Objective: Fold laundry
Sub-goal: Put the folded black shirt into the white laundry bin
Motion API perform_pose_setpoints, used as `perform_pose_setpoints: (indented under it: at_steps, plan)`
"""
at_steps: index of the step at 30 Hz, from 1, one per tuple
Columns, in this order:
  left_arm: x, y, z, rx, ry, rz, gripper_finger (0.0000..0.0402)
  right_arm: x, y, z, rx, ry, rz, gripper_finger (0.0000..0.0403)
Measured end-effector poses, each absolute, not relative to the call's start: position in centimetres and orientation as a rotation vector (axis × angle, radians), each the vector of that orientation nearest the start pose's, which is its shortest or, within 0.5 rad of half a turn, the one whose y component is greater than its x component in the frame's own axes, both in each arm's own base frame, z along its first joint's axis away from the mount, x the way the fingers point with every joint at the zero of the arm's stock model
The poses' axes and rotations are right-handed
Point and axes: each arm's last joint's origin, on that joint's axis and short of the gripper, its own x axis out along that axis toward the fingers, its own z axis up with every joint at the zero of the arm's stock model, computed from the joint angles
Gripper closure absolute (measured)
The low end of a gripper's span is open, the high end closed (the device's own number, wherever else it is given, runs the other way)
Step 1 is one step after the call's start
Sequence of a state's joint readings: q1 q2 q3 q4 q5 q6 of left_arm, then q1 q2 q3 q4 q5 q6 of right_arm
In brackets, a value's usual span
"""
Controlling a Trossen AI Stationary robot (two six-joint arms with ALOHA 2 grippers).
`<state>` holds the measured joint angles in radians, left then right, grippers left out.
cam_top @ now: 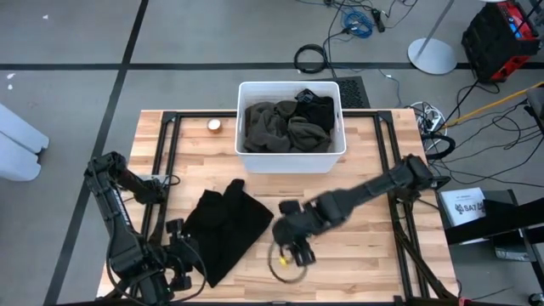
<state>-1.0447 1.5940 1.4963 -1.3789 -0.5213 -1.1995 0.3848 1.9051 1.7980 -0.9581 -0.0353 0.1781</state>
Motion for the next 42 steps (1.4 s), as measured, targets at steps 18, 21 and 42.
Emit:
perform_pose_setpoints:
  at_steps: [18,21,42]
  plan:
    - [17.2,-22.2,30.9,-0.083,0.932,0.415,0.0237,29.9,14.8,21.3,0.274,0.492,0.372,0.0199]
    - [16.9,-20.9,29.8,-0.037,0.965,0.541,0.0237,29.9,14.5,21.1,0.293,0.492,0.355,0.02]
    - [19.5,-13.2,13.6,-0.475,1.009,0.721,0.0237,30.3,14.7,21.5,0.311,0.425,0.373,0.02]
